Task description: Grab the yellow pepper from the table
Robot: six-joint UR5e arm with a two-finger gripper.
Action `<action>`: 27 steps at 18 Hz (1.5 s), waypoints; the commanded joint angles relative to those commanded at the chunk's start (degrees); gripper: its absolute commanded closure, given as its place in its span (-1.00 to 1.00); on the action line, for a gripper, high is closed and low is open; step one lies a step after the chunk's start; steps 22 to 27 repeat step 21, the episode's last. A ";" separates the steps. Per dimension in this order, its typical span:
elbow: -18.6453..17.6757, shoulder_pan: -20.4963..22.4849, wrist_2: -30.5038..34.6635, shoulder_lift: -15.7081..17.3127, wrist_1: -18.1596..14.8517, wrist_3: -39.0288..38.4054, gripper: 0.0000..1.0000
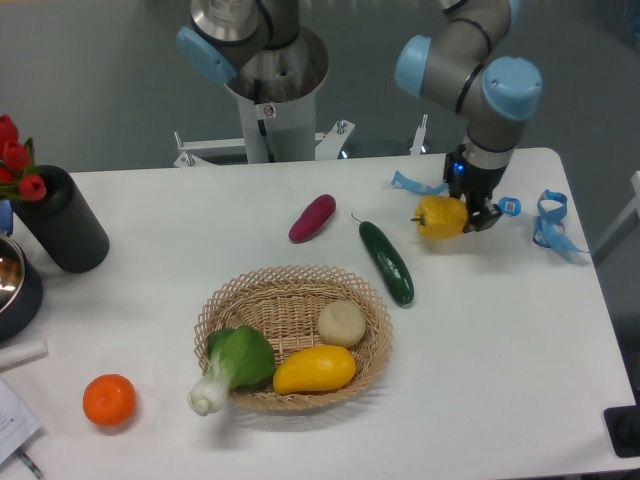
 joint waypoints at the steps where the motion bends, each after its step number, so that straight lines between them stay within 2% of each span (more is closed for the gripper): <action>1: 0.97 0.00 0.00 -0.09 -0.62 -0.96 0.56; 6: 5.36 0.26 0.00 -1.05 -1.85 -5.45 0.58; 10: 11.94 0.62 -0.09 -2.55 -7.99 -8.34 0.58; 13: 15.82 0.53 -0.09 -4.21 -9.67 -10.37 0.58; 21: 20.66 0.88 0.09 -7.03 -10.37 -15.56 0.60; 27: 20.66 0.88 0.09 -7.03 -10.37 -15.56 0.60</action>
